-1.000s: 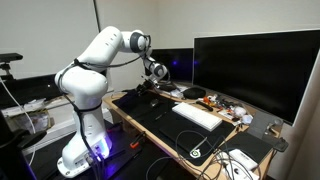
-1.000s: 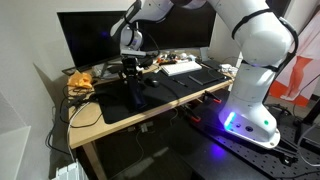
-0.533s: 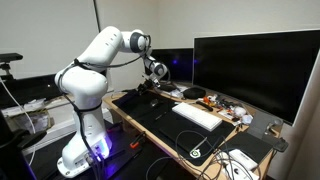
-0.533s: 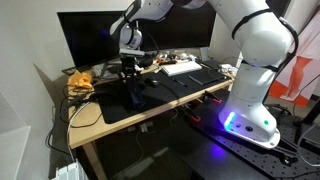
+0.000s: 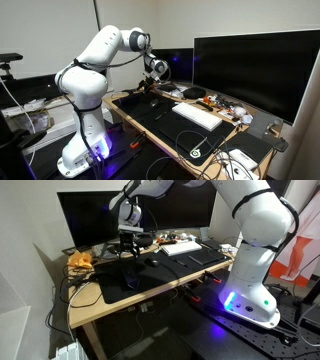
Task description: Move the blue object to the left.
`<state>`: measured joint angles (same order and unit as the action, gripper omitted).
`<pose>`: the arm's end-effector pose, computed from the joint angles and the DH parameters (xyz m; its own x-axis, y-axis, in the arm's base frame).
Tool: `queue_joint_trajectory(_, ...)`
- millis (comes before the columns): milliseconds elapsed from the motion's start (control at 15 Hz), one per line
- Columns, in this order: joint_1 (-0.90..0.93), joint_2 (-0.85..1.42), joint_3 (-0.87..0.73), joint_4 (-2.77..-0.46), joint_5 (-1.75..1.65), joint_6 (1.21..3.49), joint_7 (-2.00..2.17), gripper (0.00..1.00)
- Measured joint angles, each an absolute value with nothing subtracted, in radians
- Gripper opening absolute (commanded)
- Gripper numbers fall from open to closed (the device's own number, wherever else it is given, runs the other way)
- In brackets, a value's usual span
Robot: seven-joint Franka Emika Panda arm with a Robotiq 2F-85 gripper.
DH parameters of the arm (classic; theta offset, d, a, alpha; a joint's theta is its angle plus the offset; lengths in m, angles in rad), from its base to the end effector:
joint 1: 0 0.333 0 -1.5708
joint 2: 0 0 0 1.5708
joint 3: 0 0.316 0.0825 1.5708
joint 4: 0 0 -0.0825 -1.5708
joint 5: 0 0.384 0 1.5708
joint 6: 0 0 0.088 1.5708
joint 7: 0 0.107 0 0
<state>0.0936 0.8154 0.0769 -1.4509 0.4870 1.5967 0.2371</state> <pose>0.6296 0.1510 0.1816 0.7098 -0.0778 -0.7001 -0.3468 -0.9037 -0.2512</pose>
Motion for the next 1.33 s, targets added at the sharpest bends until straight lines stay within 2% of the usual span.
queue_joint_trajectory(533,0.098,0.727,0.078,-1.518,0.487,1.6,0.238,1.0)
queue_joint_trajectory(933,0.097,0.589,0.056,-1.737,0.485,1.676,0.239,1.0)
queue_joint_trajectory(1333,0.096,0.404,0.034,-2.009,0.481,1.862,0.24,1.0)
